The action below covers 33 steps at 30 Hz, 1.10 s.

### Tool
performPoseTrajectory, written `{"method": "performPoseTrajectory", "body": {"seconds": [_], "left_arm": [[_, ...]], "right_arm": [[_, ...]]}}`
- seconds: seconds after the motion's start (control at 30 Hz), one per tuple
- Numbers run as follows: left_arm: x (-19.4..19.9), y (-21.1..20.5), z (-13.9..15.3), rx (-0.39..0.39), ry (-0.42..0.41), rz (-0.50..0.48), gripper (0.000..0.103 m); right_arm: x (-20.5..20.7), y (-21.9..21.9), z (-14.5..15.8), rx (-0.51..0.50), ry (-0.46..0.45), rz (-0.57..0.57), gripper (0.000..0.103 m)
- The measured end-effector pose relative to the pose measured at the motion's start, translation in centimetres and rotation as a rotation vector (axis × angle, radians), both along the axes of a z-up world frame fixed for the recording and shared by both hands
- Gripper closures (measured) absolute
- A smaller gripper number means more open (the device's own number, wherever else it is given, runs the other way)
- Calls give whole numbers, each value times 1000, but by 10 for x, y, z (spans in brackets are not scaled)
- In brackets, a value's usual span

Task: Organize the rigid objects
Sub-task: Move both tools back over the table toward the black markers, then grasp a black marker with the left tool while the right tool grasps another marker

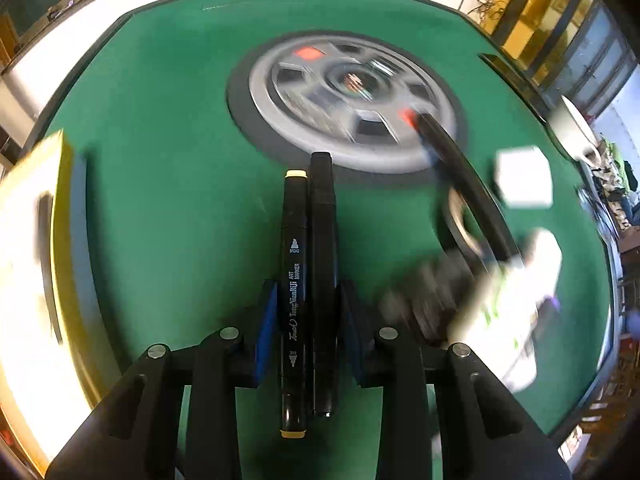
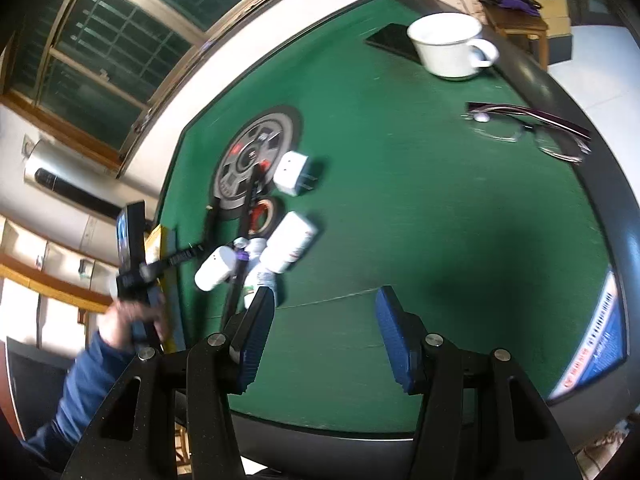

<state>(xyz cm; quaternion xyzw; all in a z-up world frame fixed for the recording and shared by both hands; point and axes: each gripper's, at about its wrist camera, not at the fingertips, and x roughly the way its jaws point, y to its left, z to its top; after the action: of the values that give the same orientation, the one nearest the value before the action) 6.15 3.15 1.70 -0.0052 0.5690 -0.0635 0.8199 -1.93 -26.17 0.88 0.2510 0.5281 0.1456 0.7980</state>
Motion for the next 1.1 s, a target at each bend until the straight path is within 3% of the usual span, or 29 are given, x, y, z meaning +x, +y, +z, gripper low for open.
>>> {"method": "performPoseTrajectory", "body": {"seconds": [0.1, 0.3, 0.53, 0.7, 0.87, 1.1], "left_arm": [[-39, -5, 3, -43, 12, -23, 75], [-85, -6, 6, -247, 80, -35, 68], [-110, 18, 10, -300, 95, 7, 67], [-114, 22, 10, -355, 80, 19, 67], [-112, 27, 10, -294, 65, 22, 68], [-93, 12, 2, -118, 35, -42, 68]], "right_arm": [[4, 19, -1, 1, -1, 62, 55], [9, 69, -3, 16, -1, 210, 55], [7, 127, -6, 28, -2, 368, 55], [5, 142, -6, 28, -10, 404, 55], [5, 146, -5, 33, -14, 406, 55], [4, 146, -4, 39, -22, 408, 55]]}}
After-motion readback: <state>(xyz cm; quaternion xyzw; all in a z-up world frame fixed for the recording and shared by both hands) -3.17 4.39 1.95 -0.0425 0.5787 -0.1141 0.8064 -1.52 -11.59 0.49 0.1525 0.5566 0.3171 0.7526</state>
